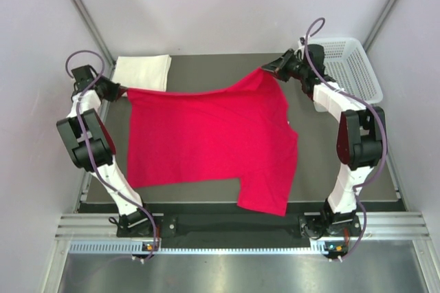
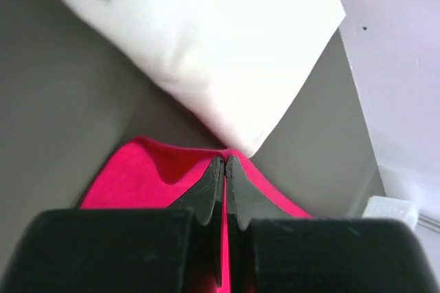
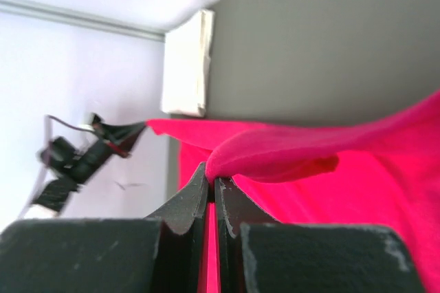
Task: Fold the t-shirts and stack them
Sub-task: Fold the tshirt
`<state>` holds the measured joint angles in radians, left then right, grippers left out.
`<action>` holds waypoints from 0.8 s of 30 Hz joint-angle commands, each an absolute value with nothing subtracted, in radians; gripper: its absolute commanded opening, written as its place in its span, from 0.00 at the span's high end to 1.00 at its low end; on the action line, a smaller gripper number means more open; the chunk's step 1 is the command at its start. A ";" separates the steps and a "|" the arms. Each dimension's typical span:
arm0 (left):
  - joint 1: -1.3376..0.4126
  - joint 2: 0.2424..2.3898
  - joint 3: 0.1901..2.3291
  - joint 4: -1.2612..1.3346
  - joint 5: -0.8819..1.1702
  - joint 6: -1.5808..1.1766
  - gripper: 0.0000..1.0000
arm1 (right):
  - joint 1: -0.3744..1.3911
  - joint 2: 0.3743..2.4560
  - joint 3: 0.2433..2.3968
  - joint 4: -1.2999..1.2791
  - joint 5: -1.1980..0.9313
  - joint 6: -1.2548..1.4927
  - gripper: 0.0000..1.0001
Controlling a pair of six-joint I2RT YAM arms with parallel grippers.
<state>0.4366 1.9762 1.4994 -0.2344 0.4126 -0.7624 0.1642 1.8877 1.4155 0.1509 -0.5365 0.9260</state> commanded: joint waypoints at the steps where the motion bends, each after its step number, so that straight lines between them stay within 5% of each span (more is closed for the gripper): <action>1: 0.437 2.031 1.592 -0.150 0.465 -0.788 1.00 | 0.129 1.894 1.454 0.282 -0.543 1.060 1.00; 17: 0.437 2.114 1.655 -0.126 0.489 -0.858 1.00 | 0.100 2.152 1.718 0.407 -0.498 1.167 1.00; 24: 0.437 2.102 1.700 -0.224 0.492 -0.822 1.00 | 0.100 2.047 1.609 0.278 -0.512 1.108 1.00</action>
<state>0.4351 2.1220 1.6520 -0.2077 0.4850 -0.8433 0.1024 2.1452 1.6440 0.2974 -0.5133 1.1416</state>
